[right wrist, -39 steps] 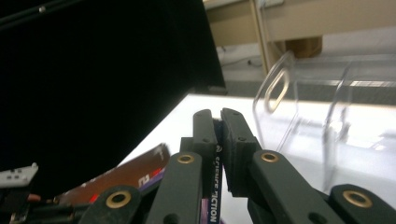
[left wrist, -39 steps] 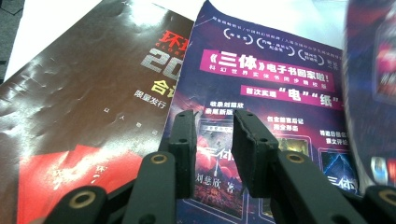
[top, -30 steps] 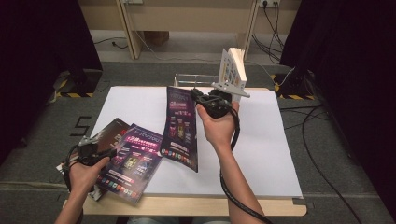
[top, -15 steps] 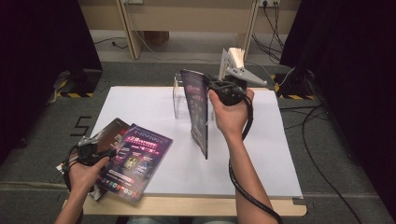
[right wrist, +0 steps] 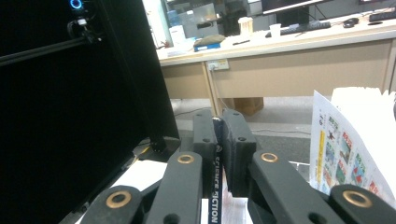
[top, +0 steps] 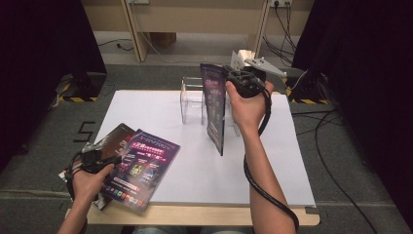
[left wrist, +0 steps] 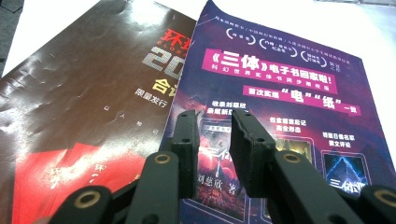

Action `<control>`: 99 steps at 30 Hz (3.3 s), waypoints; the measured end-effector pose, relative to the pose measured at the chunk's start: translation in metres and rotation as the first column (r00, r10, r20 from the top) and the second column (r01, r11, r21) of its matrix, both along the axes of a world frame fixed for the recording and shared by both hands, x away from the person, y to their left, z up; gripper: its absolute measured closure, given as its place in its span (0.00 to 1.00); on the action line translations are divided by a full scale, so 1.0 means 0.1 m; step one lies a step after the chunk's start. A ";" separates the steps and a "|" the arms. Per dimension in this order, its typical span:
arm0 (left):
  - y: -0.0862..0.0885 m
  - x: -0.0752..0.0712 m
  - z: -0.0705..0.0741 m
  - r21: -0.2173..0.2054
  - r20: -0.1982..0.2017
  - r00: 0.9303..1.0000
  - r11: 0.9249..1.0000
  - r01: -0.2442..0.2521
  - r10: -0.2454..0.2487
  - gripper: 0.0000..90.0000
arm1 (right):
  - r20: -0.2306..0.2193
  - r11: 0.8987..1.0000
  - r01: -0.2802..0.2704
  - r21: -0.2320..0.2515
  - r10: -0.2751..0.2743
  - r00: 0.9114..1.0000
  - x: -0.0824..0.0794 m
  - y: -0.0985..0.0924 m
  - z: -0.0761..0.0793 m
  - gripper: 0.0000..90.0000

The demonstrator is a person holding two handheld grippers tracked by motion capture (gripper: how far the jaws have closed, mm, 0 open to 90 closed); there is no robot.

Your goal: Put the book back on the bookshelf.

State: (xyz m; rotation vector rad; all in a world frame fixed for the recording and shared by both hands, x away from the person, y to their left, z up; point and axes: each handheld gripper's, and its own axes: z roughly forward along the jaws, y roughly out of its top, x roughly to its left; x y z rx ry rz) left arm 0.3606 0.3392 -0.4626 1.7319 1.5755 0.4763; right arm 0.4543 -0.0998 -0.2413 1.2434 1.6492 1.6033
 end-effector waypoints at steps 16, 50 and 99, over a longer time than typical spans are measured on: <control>0.01 0.00 -0.01 0.006 0.000 1.000 1.000 -0.005 0.005 0.80 | 0.003 0.998 0.055 -0.014 -0.055 0.998 0.22 0.01 0.01 0.95; 0.04 -0.02 0.01 0.002 0.008 1.000 1.000 -0.013 0.013 0.81 | -0.003 0.991 0.129 -0.033 -0.129 0.992 0.77 0.16 -0.01 0.95; 0.04 -0.05 0.02 0.007 0.022 1.000 1.000 -0.018 0.018 0.81 | 0.123 0.991 0.132 -0.034 -0.127 0.984 -0.39 -0.21 -0.79 0.93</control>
